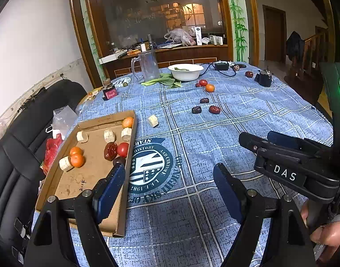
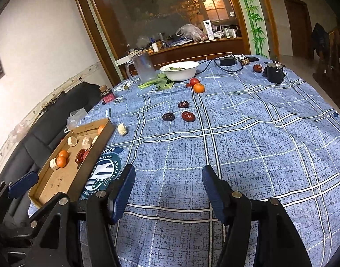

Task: Organize fruits
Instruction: 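Lift both open tools from the box and move them over the dates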

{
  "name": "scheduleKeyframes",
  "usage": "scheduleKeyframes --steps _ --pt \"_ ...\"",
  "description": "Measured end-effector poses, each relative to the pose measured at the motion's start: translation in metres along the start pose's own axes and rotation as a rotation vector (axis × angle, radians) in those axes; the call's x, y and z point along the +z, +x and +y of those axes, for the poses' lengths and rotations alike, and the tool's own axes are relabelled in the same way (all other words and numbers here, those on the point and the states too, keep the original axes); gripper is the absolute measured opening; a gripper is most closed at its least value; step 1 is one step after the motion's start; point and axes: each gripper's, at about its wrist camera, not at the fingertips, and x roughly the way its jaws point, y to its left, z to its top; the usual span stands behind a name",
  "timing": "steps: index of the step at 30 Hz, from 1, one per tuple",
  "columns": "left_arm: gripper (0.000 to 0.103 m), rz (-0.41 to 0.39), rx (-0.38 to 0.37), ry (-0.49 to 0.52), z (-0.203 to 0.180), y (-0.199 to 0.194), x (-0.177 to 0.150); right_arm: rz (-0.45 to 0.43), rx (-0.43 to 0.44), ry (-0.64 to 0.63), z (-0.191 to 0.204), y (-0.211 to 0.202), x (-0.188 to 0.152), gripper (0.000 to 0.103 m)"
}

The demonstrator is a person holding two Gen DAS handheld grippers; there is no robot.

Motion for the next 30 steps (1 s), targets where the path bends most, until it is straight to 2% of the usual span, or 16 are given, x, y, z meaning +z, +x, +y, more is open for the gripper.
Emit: scheduleKeyframes --steps 10,19,30 --pt "0.081 0.027 -0.019 -0.006 0.000 0.010 -0.005 0.012 -0.004 0.007 -0.004 0.004 -0.003 0.070" --pt "0.081 0.117 -0.082 -0.063 0.014 0.047 -0.014 0.068 0.009 0.018 -0.009 0.024 -0.007 0.070" --pt "0.081 0.183 -0.149 -0.190 0.051 0.095 0.008 0.113 0.003 0.000 -0.022 0.049 0.033 0.070"
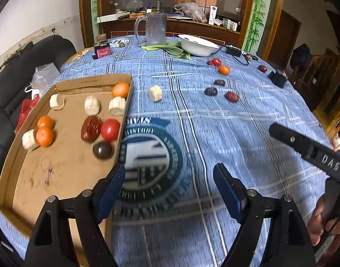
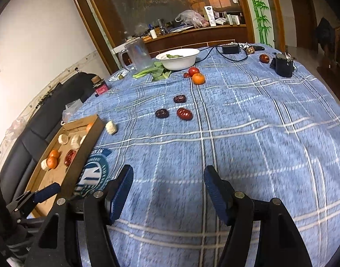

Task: Organize fruits
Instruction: 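Lift both open tools from the box and move them over the dates, then grasp a red date with the left tool while the right tool grasps another date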

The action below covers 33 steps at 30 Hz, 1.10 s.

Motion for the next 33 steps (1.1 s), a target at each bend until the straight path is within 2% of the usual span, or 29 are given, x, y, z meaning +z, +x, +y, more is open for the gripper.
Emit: scheduleKeyframes --steps 5,10,13,14,16,18,20,22,28,33 --pt "0.081 -0.010 -0.002 0.007 0.002 0.016 0.047 0.034 -0.030 -0.034 -0.006 0.026 0.024 0.070" --pt "0.081 0.035 -0.063 0.056 -0.016 0.049 0.082 0.056 -0.071 -0.091 -0.016 0.064 0.051 0.070" --pt "0.080 0.068 -0.060 0.090 -0.028 0.076 0.095 0.052 -0.089 -0.151 -0.014 0.085 0.066 0.069" --pt "0.077 0.073 -0.064 0.098 -0.031 0.082 0.097 0.051 -0.092 -0.162 -0.013 0.089 0.068 0.068" --pt "0.060 0.099 -0.066 0.121 -0.037 0.097 0.102 0.063 -0.093 -0.191 -0.008 0.102 0.073 0.064" --pt "0.055 0.108 -0.075 0.138 -0.041 0.105 0.104 0.073 -0.090 -0.214 -0.004 0.112 0.074 0.059" --pt "0.055 0.106 -0.074 0.154 -0.043 0.112 0.105 0.091 -0.089 -0.237 0.000 0.124 0.074 0.049" --pt "0.055 0.108 -0.084 0.157 -0.045 0.118 0.107 0.113 -0.076 -0.226 -0.003 0.131 0.073 0.027" --pt "0.055 0.101 -0.107 0.196 -0.062 0.136 0.119 0.069 -0.043 -0.112 -0.029 0.116 0.082 0.027" --pt "0.052 0.106 -0.114 0.223 -0.079 0.151 0.123 0.098 -0.039 -0.054 -0.044 0.120 0.082 0.027"
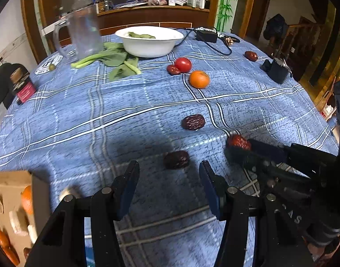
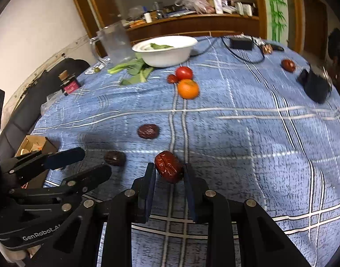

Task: Organize fruits
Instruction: 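Grasp a red date with the left tool while the right tool grasps another date, then carry both red dates into the box and open both tools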

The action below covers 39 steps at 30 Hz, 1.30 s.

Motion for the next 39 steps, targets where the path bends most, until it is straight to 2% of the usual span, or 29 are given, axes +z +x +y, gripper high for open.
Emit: scheduleKeyframes --steps 2,4,6,11,15,22,27,32,39 --pt "0.050 0.009 0.007 0.004 -0.002 0.007 0.001 -0.002 0.006 0.011 -0.003 -0.001 -0.001 0.027" --pt "0.031 0.025 -0.003 -0.006 -0.002 0.014 0.001 -0.001 0.012 0.016 -0.005 -0.002 -0.001 0.028" --pt "0.026 0.010 0.003 0.002 -0.004 0.015 -0.001 -0.001 0.007 0.007 -0.004 -0.002 -0.001 0.028" --pt "0.025 -0.008 0.018 0.009 -0.007 0.010 -0.005 -0.015 -0.012 -0.025 0.001 -0.003 -0.002 0.027" --pt "0.025 -0.042 0.038 0.007 -0.006 -0.011 -0.009 -0.060 -0.020 -0.015 -0.002 -0.011 0.000 0.027" --pt "0.025 -0.085 0.011 -0.050 0.010 -0.057 -0.030 -0.058 0.010 0.021 -0.002 -0.014 -0.004 0.027" --pt "0.025 -0.119 -0.031 -0.108 0.032 -0.098 -0.055 -0.071 0.096 0.059 0.011 -0.040 -0.019 0.027" --pt "0.025 -0.152 -0.036 -0.172 0.061 -0.138 -0.089 -0.055 0.166 0.044 0.044 -0.064 -0.038 0.027" --pt "0.025 -0.190 0.065 -0.270 0.124 -0.185 -0.142 -0.018 0.269 -0.060 0.123 -0.083 -0.056 0.028"
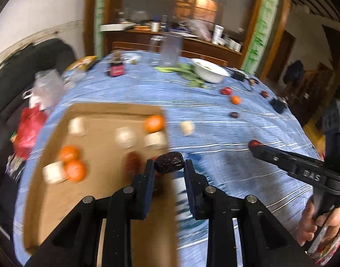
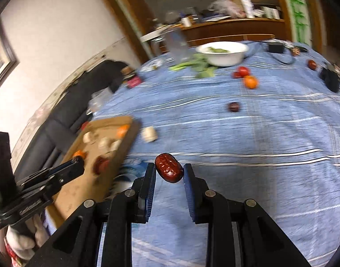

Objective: Organize fruits

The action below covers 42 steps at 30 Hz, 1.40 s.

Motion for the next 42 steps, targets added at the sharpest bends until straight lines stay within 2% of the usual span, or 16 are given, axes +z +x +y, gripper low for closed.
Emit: scheduleKeyframes --steps 4,10,14,21,27,29,30,32,34,36,40,42 --pt "0.026 0.010 0.061 -0.075 0.048 -0.016 -0.019 0.046 0.048 -0.051 0.044 0.015 -0.012 0.028" --pt "0.026 0.069 0.112 -0.135 0.094 -0.013 -0.043 0.134 0.107 -0.150 0.112 0.051 -0.033 0.028" --pt "0.026 0.103 0.124 -0.152 0.106 -0.003 -0.050 0.180 0.105 -0.221 0.142 0.076 -0.046 0.028" --pt "0.026 0.142 0.156 -0.151 0.110 0.011 -0.054 0.234 0.053 -0.296 0.159 0.112 -0.061 0.028" --pt "0.028 0.144 0.173 -0.159 0.109 0.012 -0.052 0.217 -0.003 -0.369 0.167 0.114 -0.068 0.028" --pt "0.041 0.144 0.165 -0.167 0.109 0.013 -0.051 0.211 -0.023 -0.392 0.169 0.114 -0.070 0.028" --pt "0.050 0.145 0.169 -0.171 0.109 0.013 -0.051 0.209 -0.032 -0.403 0.171 0.115 -0.070 0.028" --pt "0.052 0.144 0.168 -0.176 0.108 0.013 -0.051 0.205 -0.042 -0.423 0.173 0.114 -0.073 0.031" --pt "0.052 0.144 0.164 -0.187 0.109 0.012 -0.051 0.199 -0.024 -0.428 0.176 0.112 -0.075 0.046" --pt "0.052 0.138 0.153 -0.211 0.112 0.008 -0.052 0.175 -0.019 -0.434 0.178 0.108 -0.075 0.055" --pt "0.055 0.076 0.156 -0.238 0.112 -0.014 -0.052 0.094 -0.042 -0.488 0.182 0.083 -0.074 0.055" --pt "0.060 0.006 0.177 -0.239 0.107 -0.034 -0.052 0.051 -0.058 -0.511 0.183 0.068 -0.075 0.055"
